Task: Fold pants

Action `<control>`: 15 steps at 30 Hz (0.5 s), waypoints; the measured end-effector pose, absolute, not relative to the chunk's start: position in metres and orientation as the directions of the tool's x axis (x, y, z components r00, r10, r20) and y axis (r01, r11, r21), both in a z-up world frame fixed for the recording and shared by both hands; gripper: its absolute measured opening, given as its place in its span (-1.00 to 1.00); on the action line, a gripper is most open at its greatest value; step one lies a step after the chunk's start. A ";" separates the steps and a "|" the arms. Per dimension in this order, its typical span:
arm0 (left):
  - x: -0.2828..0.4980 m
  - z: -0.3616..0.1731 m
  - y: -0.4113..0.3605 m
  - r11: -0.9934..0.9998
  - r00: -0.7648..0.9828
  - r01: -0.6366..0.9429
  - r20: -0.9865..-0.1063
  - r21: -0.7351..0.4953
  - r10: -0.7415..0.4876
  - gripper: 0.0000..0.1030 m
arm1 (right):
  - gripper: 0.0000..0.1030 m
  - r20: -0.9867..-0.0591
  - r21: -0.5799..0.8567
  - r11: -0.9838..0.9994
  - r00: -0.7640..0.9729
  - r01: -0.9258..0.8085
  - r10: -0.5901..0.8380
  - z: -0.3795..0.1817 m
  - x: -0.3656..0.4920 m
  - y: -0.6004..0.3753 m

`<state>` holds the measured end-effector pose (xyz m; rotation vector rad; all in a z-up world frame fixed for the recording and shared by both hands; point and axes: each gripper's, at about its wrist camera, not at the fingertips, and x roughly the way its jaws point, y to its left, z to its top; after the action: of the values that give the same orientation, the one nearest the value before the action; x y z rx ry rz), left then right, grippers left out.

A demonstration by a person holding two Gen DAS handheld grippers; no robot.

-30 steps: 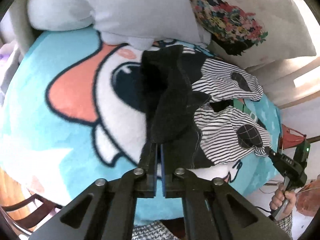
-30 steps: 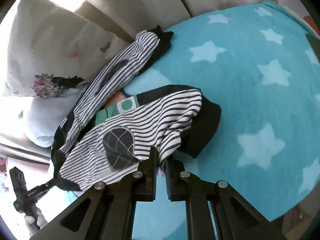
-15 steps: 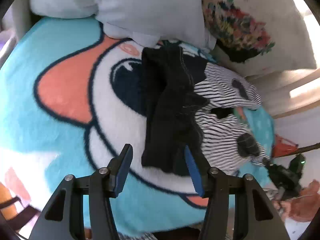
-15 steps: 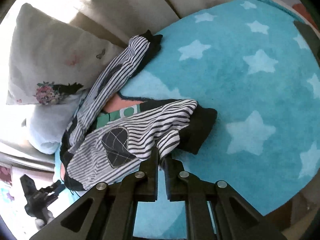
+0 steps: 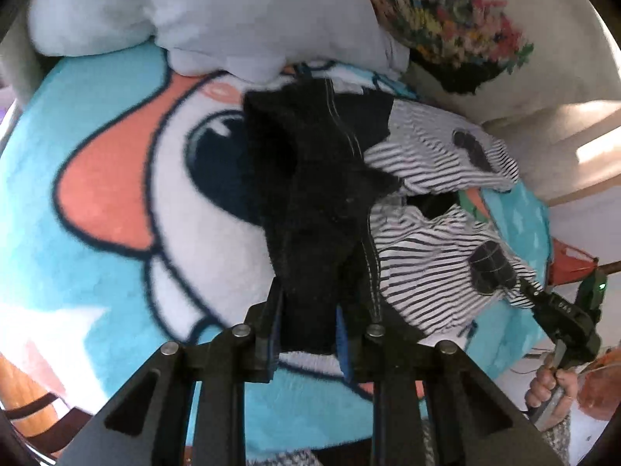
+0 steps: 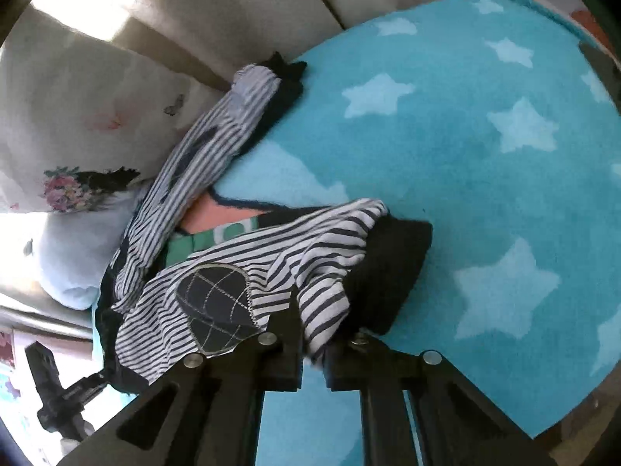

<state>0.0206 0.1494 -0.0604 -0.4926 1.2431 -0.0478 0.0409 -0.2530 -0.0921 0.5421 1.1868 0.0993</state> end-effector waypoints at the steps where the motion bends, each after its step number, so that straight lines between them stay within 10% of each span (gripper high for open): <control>1: 0.015 -0.054 0.156 0.889 0.343 -0.231 -0.889 -0.394 -0.305 -0.57 | -0.84 -0.847 0.461 0.868 0.385 0.184 0.367 -0.087 0.039 -0.251; 9: -0.003 -0.056 0.176 0.904 0.314 -0.267 -0.917 -0.332 -0.245 -0.52 | -0.83 -0.834 0.494 0.855 0.361 0.155 0.417 -0.077 0.023 -0.260; 15: -0.014 -0.076 0.188 0.867 0.288 -0.317 -0.910 -0.385 -0.299 -0.37 | -0.34 -0.839 0.529 0.787 0.339 0.318 0.426 -0.107 0.003 -0.294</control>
<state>-0.0140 0.1883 -0.0759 -0.5618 1.2992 0.0131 0.0032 -0.2939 -0.1069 0.7086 1.2528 0.0784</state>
